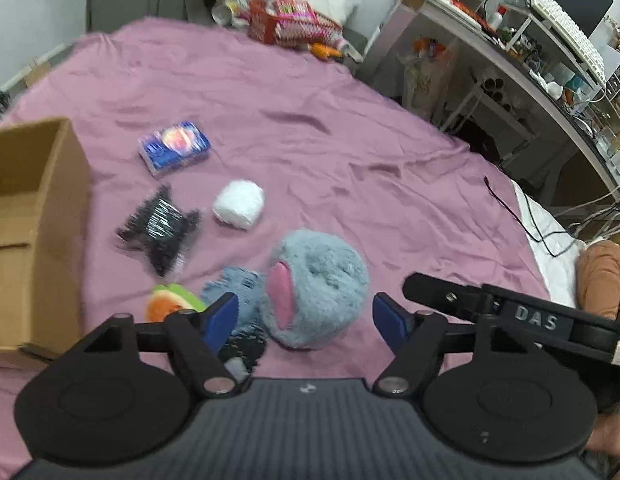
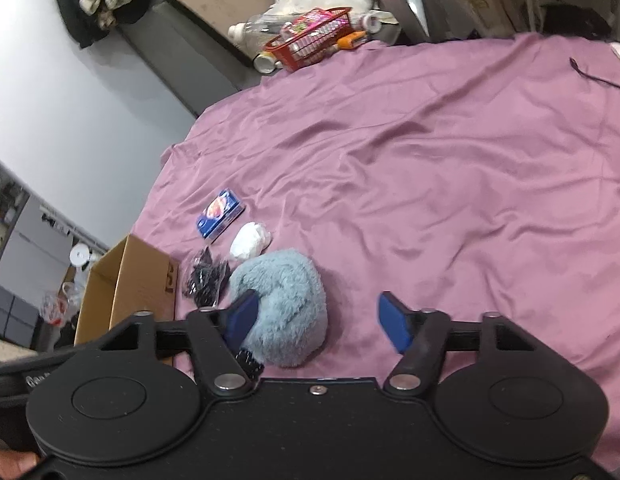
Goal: Organize soft objects
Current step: 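Lower both grippers onto the blue-grey fluffy plush and close them on it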
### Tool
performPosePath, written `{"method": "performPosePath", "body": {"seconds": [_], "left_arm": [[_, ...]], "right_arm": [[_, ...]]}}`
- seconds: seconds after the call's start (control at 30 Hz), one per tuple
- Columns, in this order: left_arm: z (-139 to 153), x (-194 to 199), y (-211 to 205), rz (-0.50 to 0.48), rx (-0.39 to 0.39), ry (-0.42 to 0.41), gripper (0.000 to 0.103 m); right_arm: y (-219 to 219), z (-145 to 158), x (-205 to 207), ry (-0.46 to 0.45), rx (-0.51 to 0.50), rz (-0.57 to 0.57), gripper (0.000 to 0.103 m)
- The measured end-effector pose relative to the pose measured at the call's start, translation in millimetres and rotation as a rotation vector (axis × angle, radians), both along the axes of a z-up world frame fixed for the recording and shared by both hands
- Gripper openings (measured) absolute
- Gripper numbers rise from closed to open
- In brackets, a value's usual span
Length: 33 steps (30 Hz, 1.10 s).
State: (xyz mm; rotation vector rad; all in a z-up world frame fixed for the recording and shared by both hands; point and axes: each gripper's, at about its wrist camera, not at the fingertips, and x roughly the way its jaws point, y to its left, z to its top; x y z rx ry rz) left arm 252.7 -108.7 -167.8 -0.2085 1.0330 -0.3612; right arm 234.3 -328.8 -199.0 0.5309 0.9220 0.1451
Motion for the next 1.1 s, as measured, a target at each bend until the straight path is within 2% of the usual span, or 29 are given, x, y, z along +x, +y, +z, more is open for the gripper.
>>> {"method": "performPosePath", "body": {"seconds": [0.1, 0.17, 0.23, 0.47, 0.57, 0.67, 0.73, 0.87, 1.1], "left_arm": [[-7.3, 5.9, -3.8, 0.009, -0.014, 0.022, 0.059], [-12.3, 9.5, -6.5, 0.014, -0.02, 0.038, 0.051], [-18.1, 13.3, -6.8, 0.031, -0.025, 0.059, 0.049], [-30.1, 26.1, -2.6, 0.077, -0.046, 0.061, 0.043], [-34.4, 33.2, -5.0, 0.1, -0.035, 0.076, 0.034], [-41.8, 40.0, -4.1, 0.147, -0.072, 0.123, 0.024], [-43.0, 40.8, -3.6, 0.169, -0.081, 0.127, 0.022], [-41.6, 39.7, 1.3, 0.187, -0.113, 0.131, 0.019], [-18.4, 24.7, 7.2, 0.171, -0.119, 0.086, 0.018]], "right_arm": [[1.7, -7.4, 5.5, 0.01, 0.031, 0.012, 0.054], [2.0, -13.6, 9.7, 0.024, 0.069, 0.019, 0.045], [1.3, -19.4, 13.1, 0.044, 0.087, 0.013, 0.043], [-0.9, -30.8, 25.9, 0.061, 0.157, -0.015, 0.042], [3.4, -36.7, 32.3, 0.076, 0.184, -0.028, 0.042], [6.4, -42.3, 37.7, 0.087, 0.217, -0.04, 0.042], [7.1, -45.1, 38.0, 0.097, 0.219, -0.048, 0.042], [4.9, -50.0, 37.4, 0.119, 0.214, -0.065, 0.022], [6.9, -30.0, 23.5, 0.073, 0.214, -0.032, 0.018]]}}
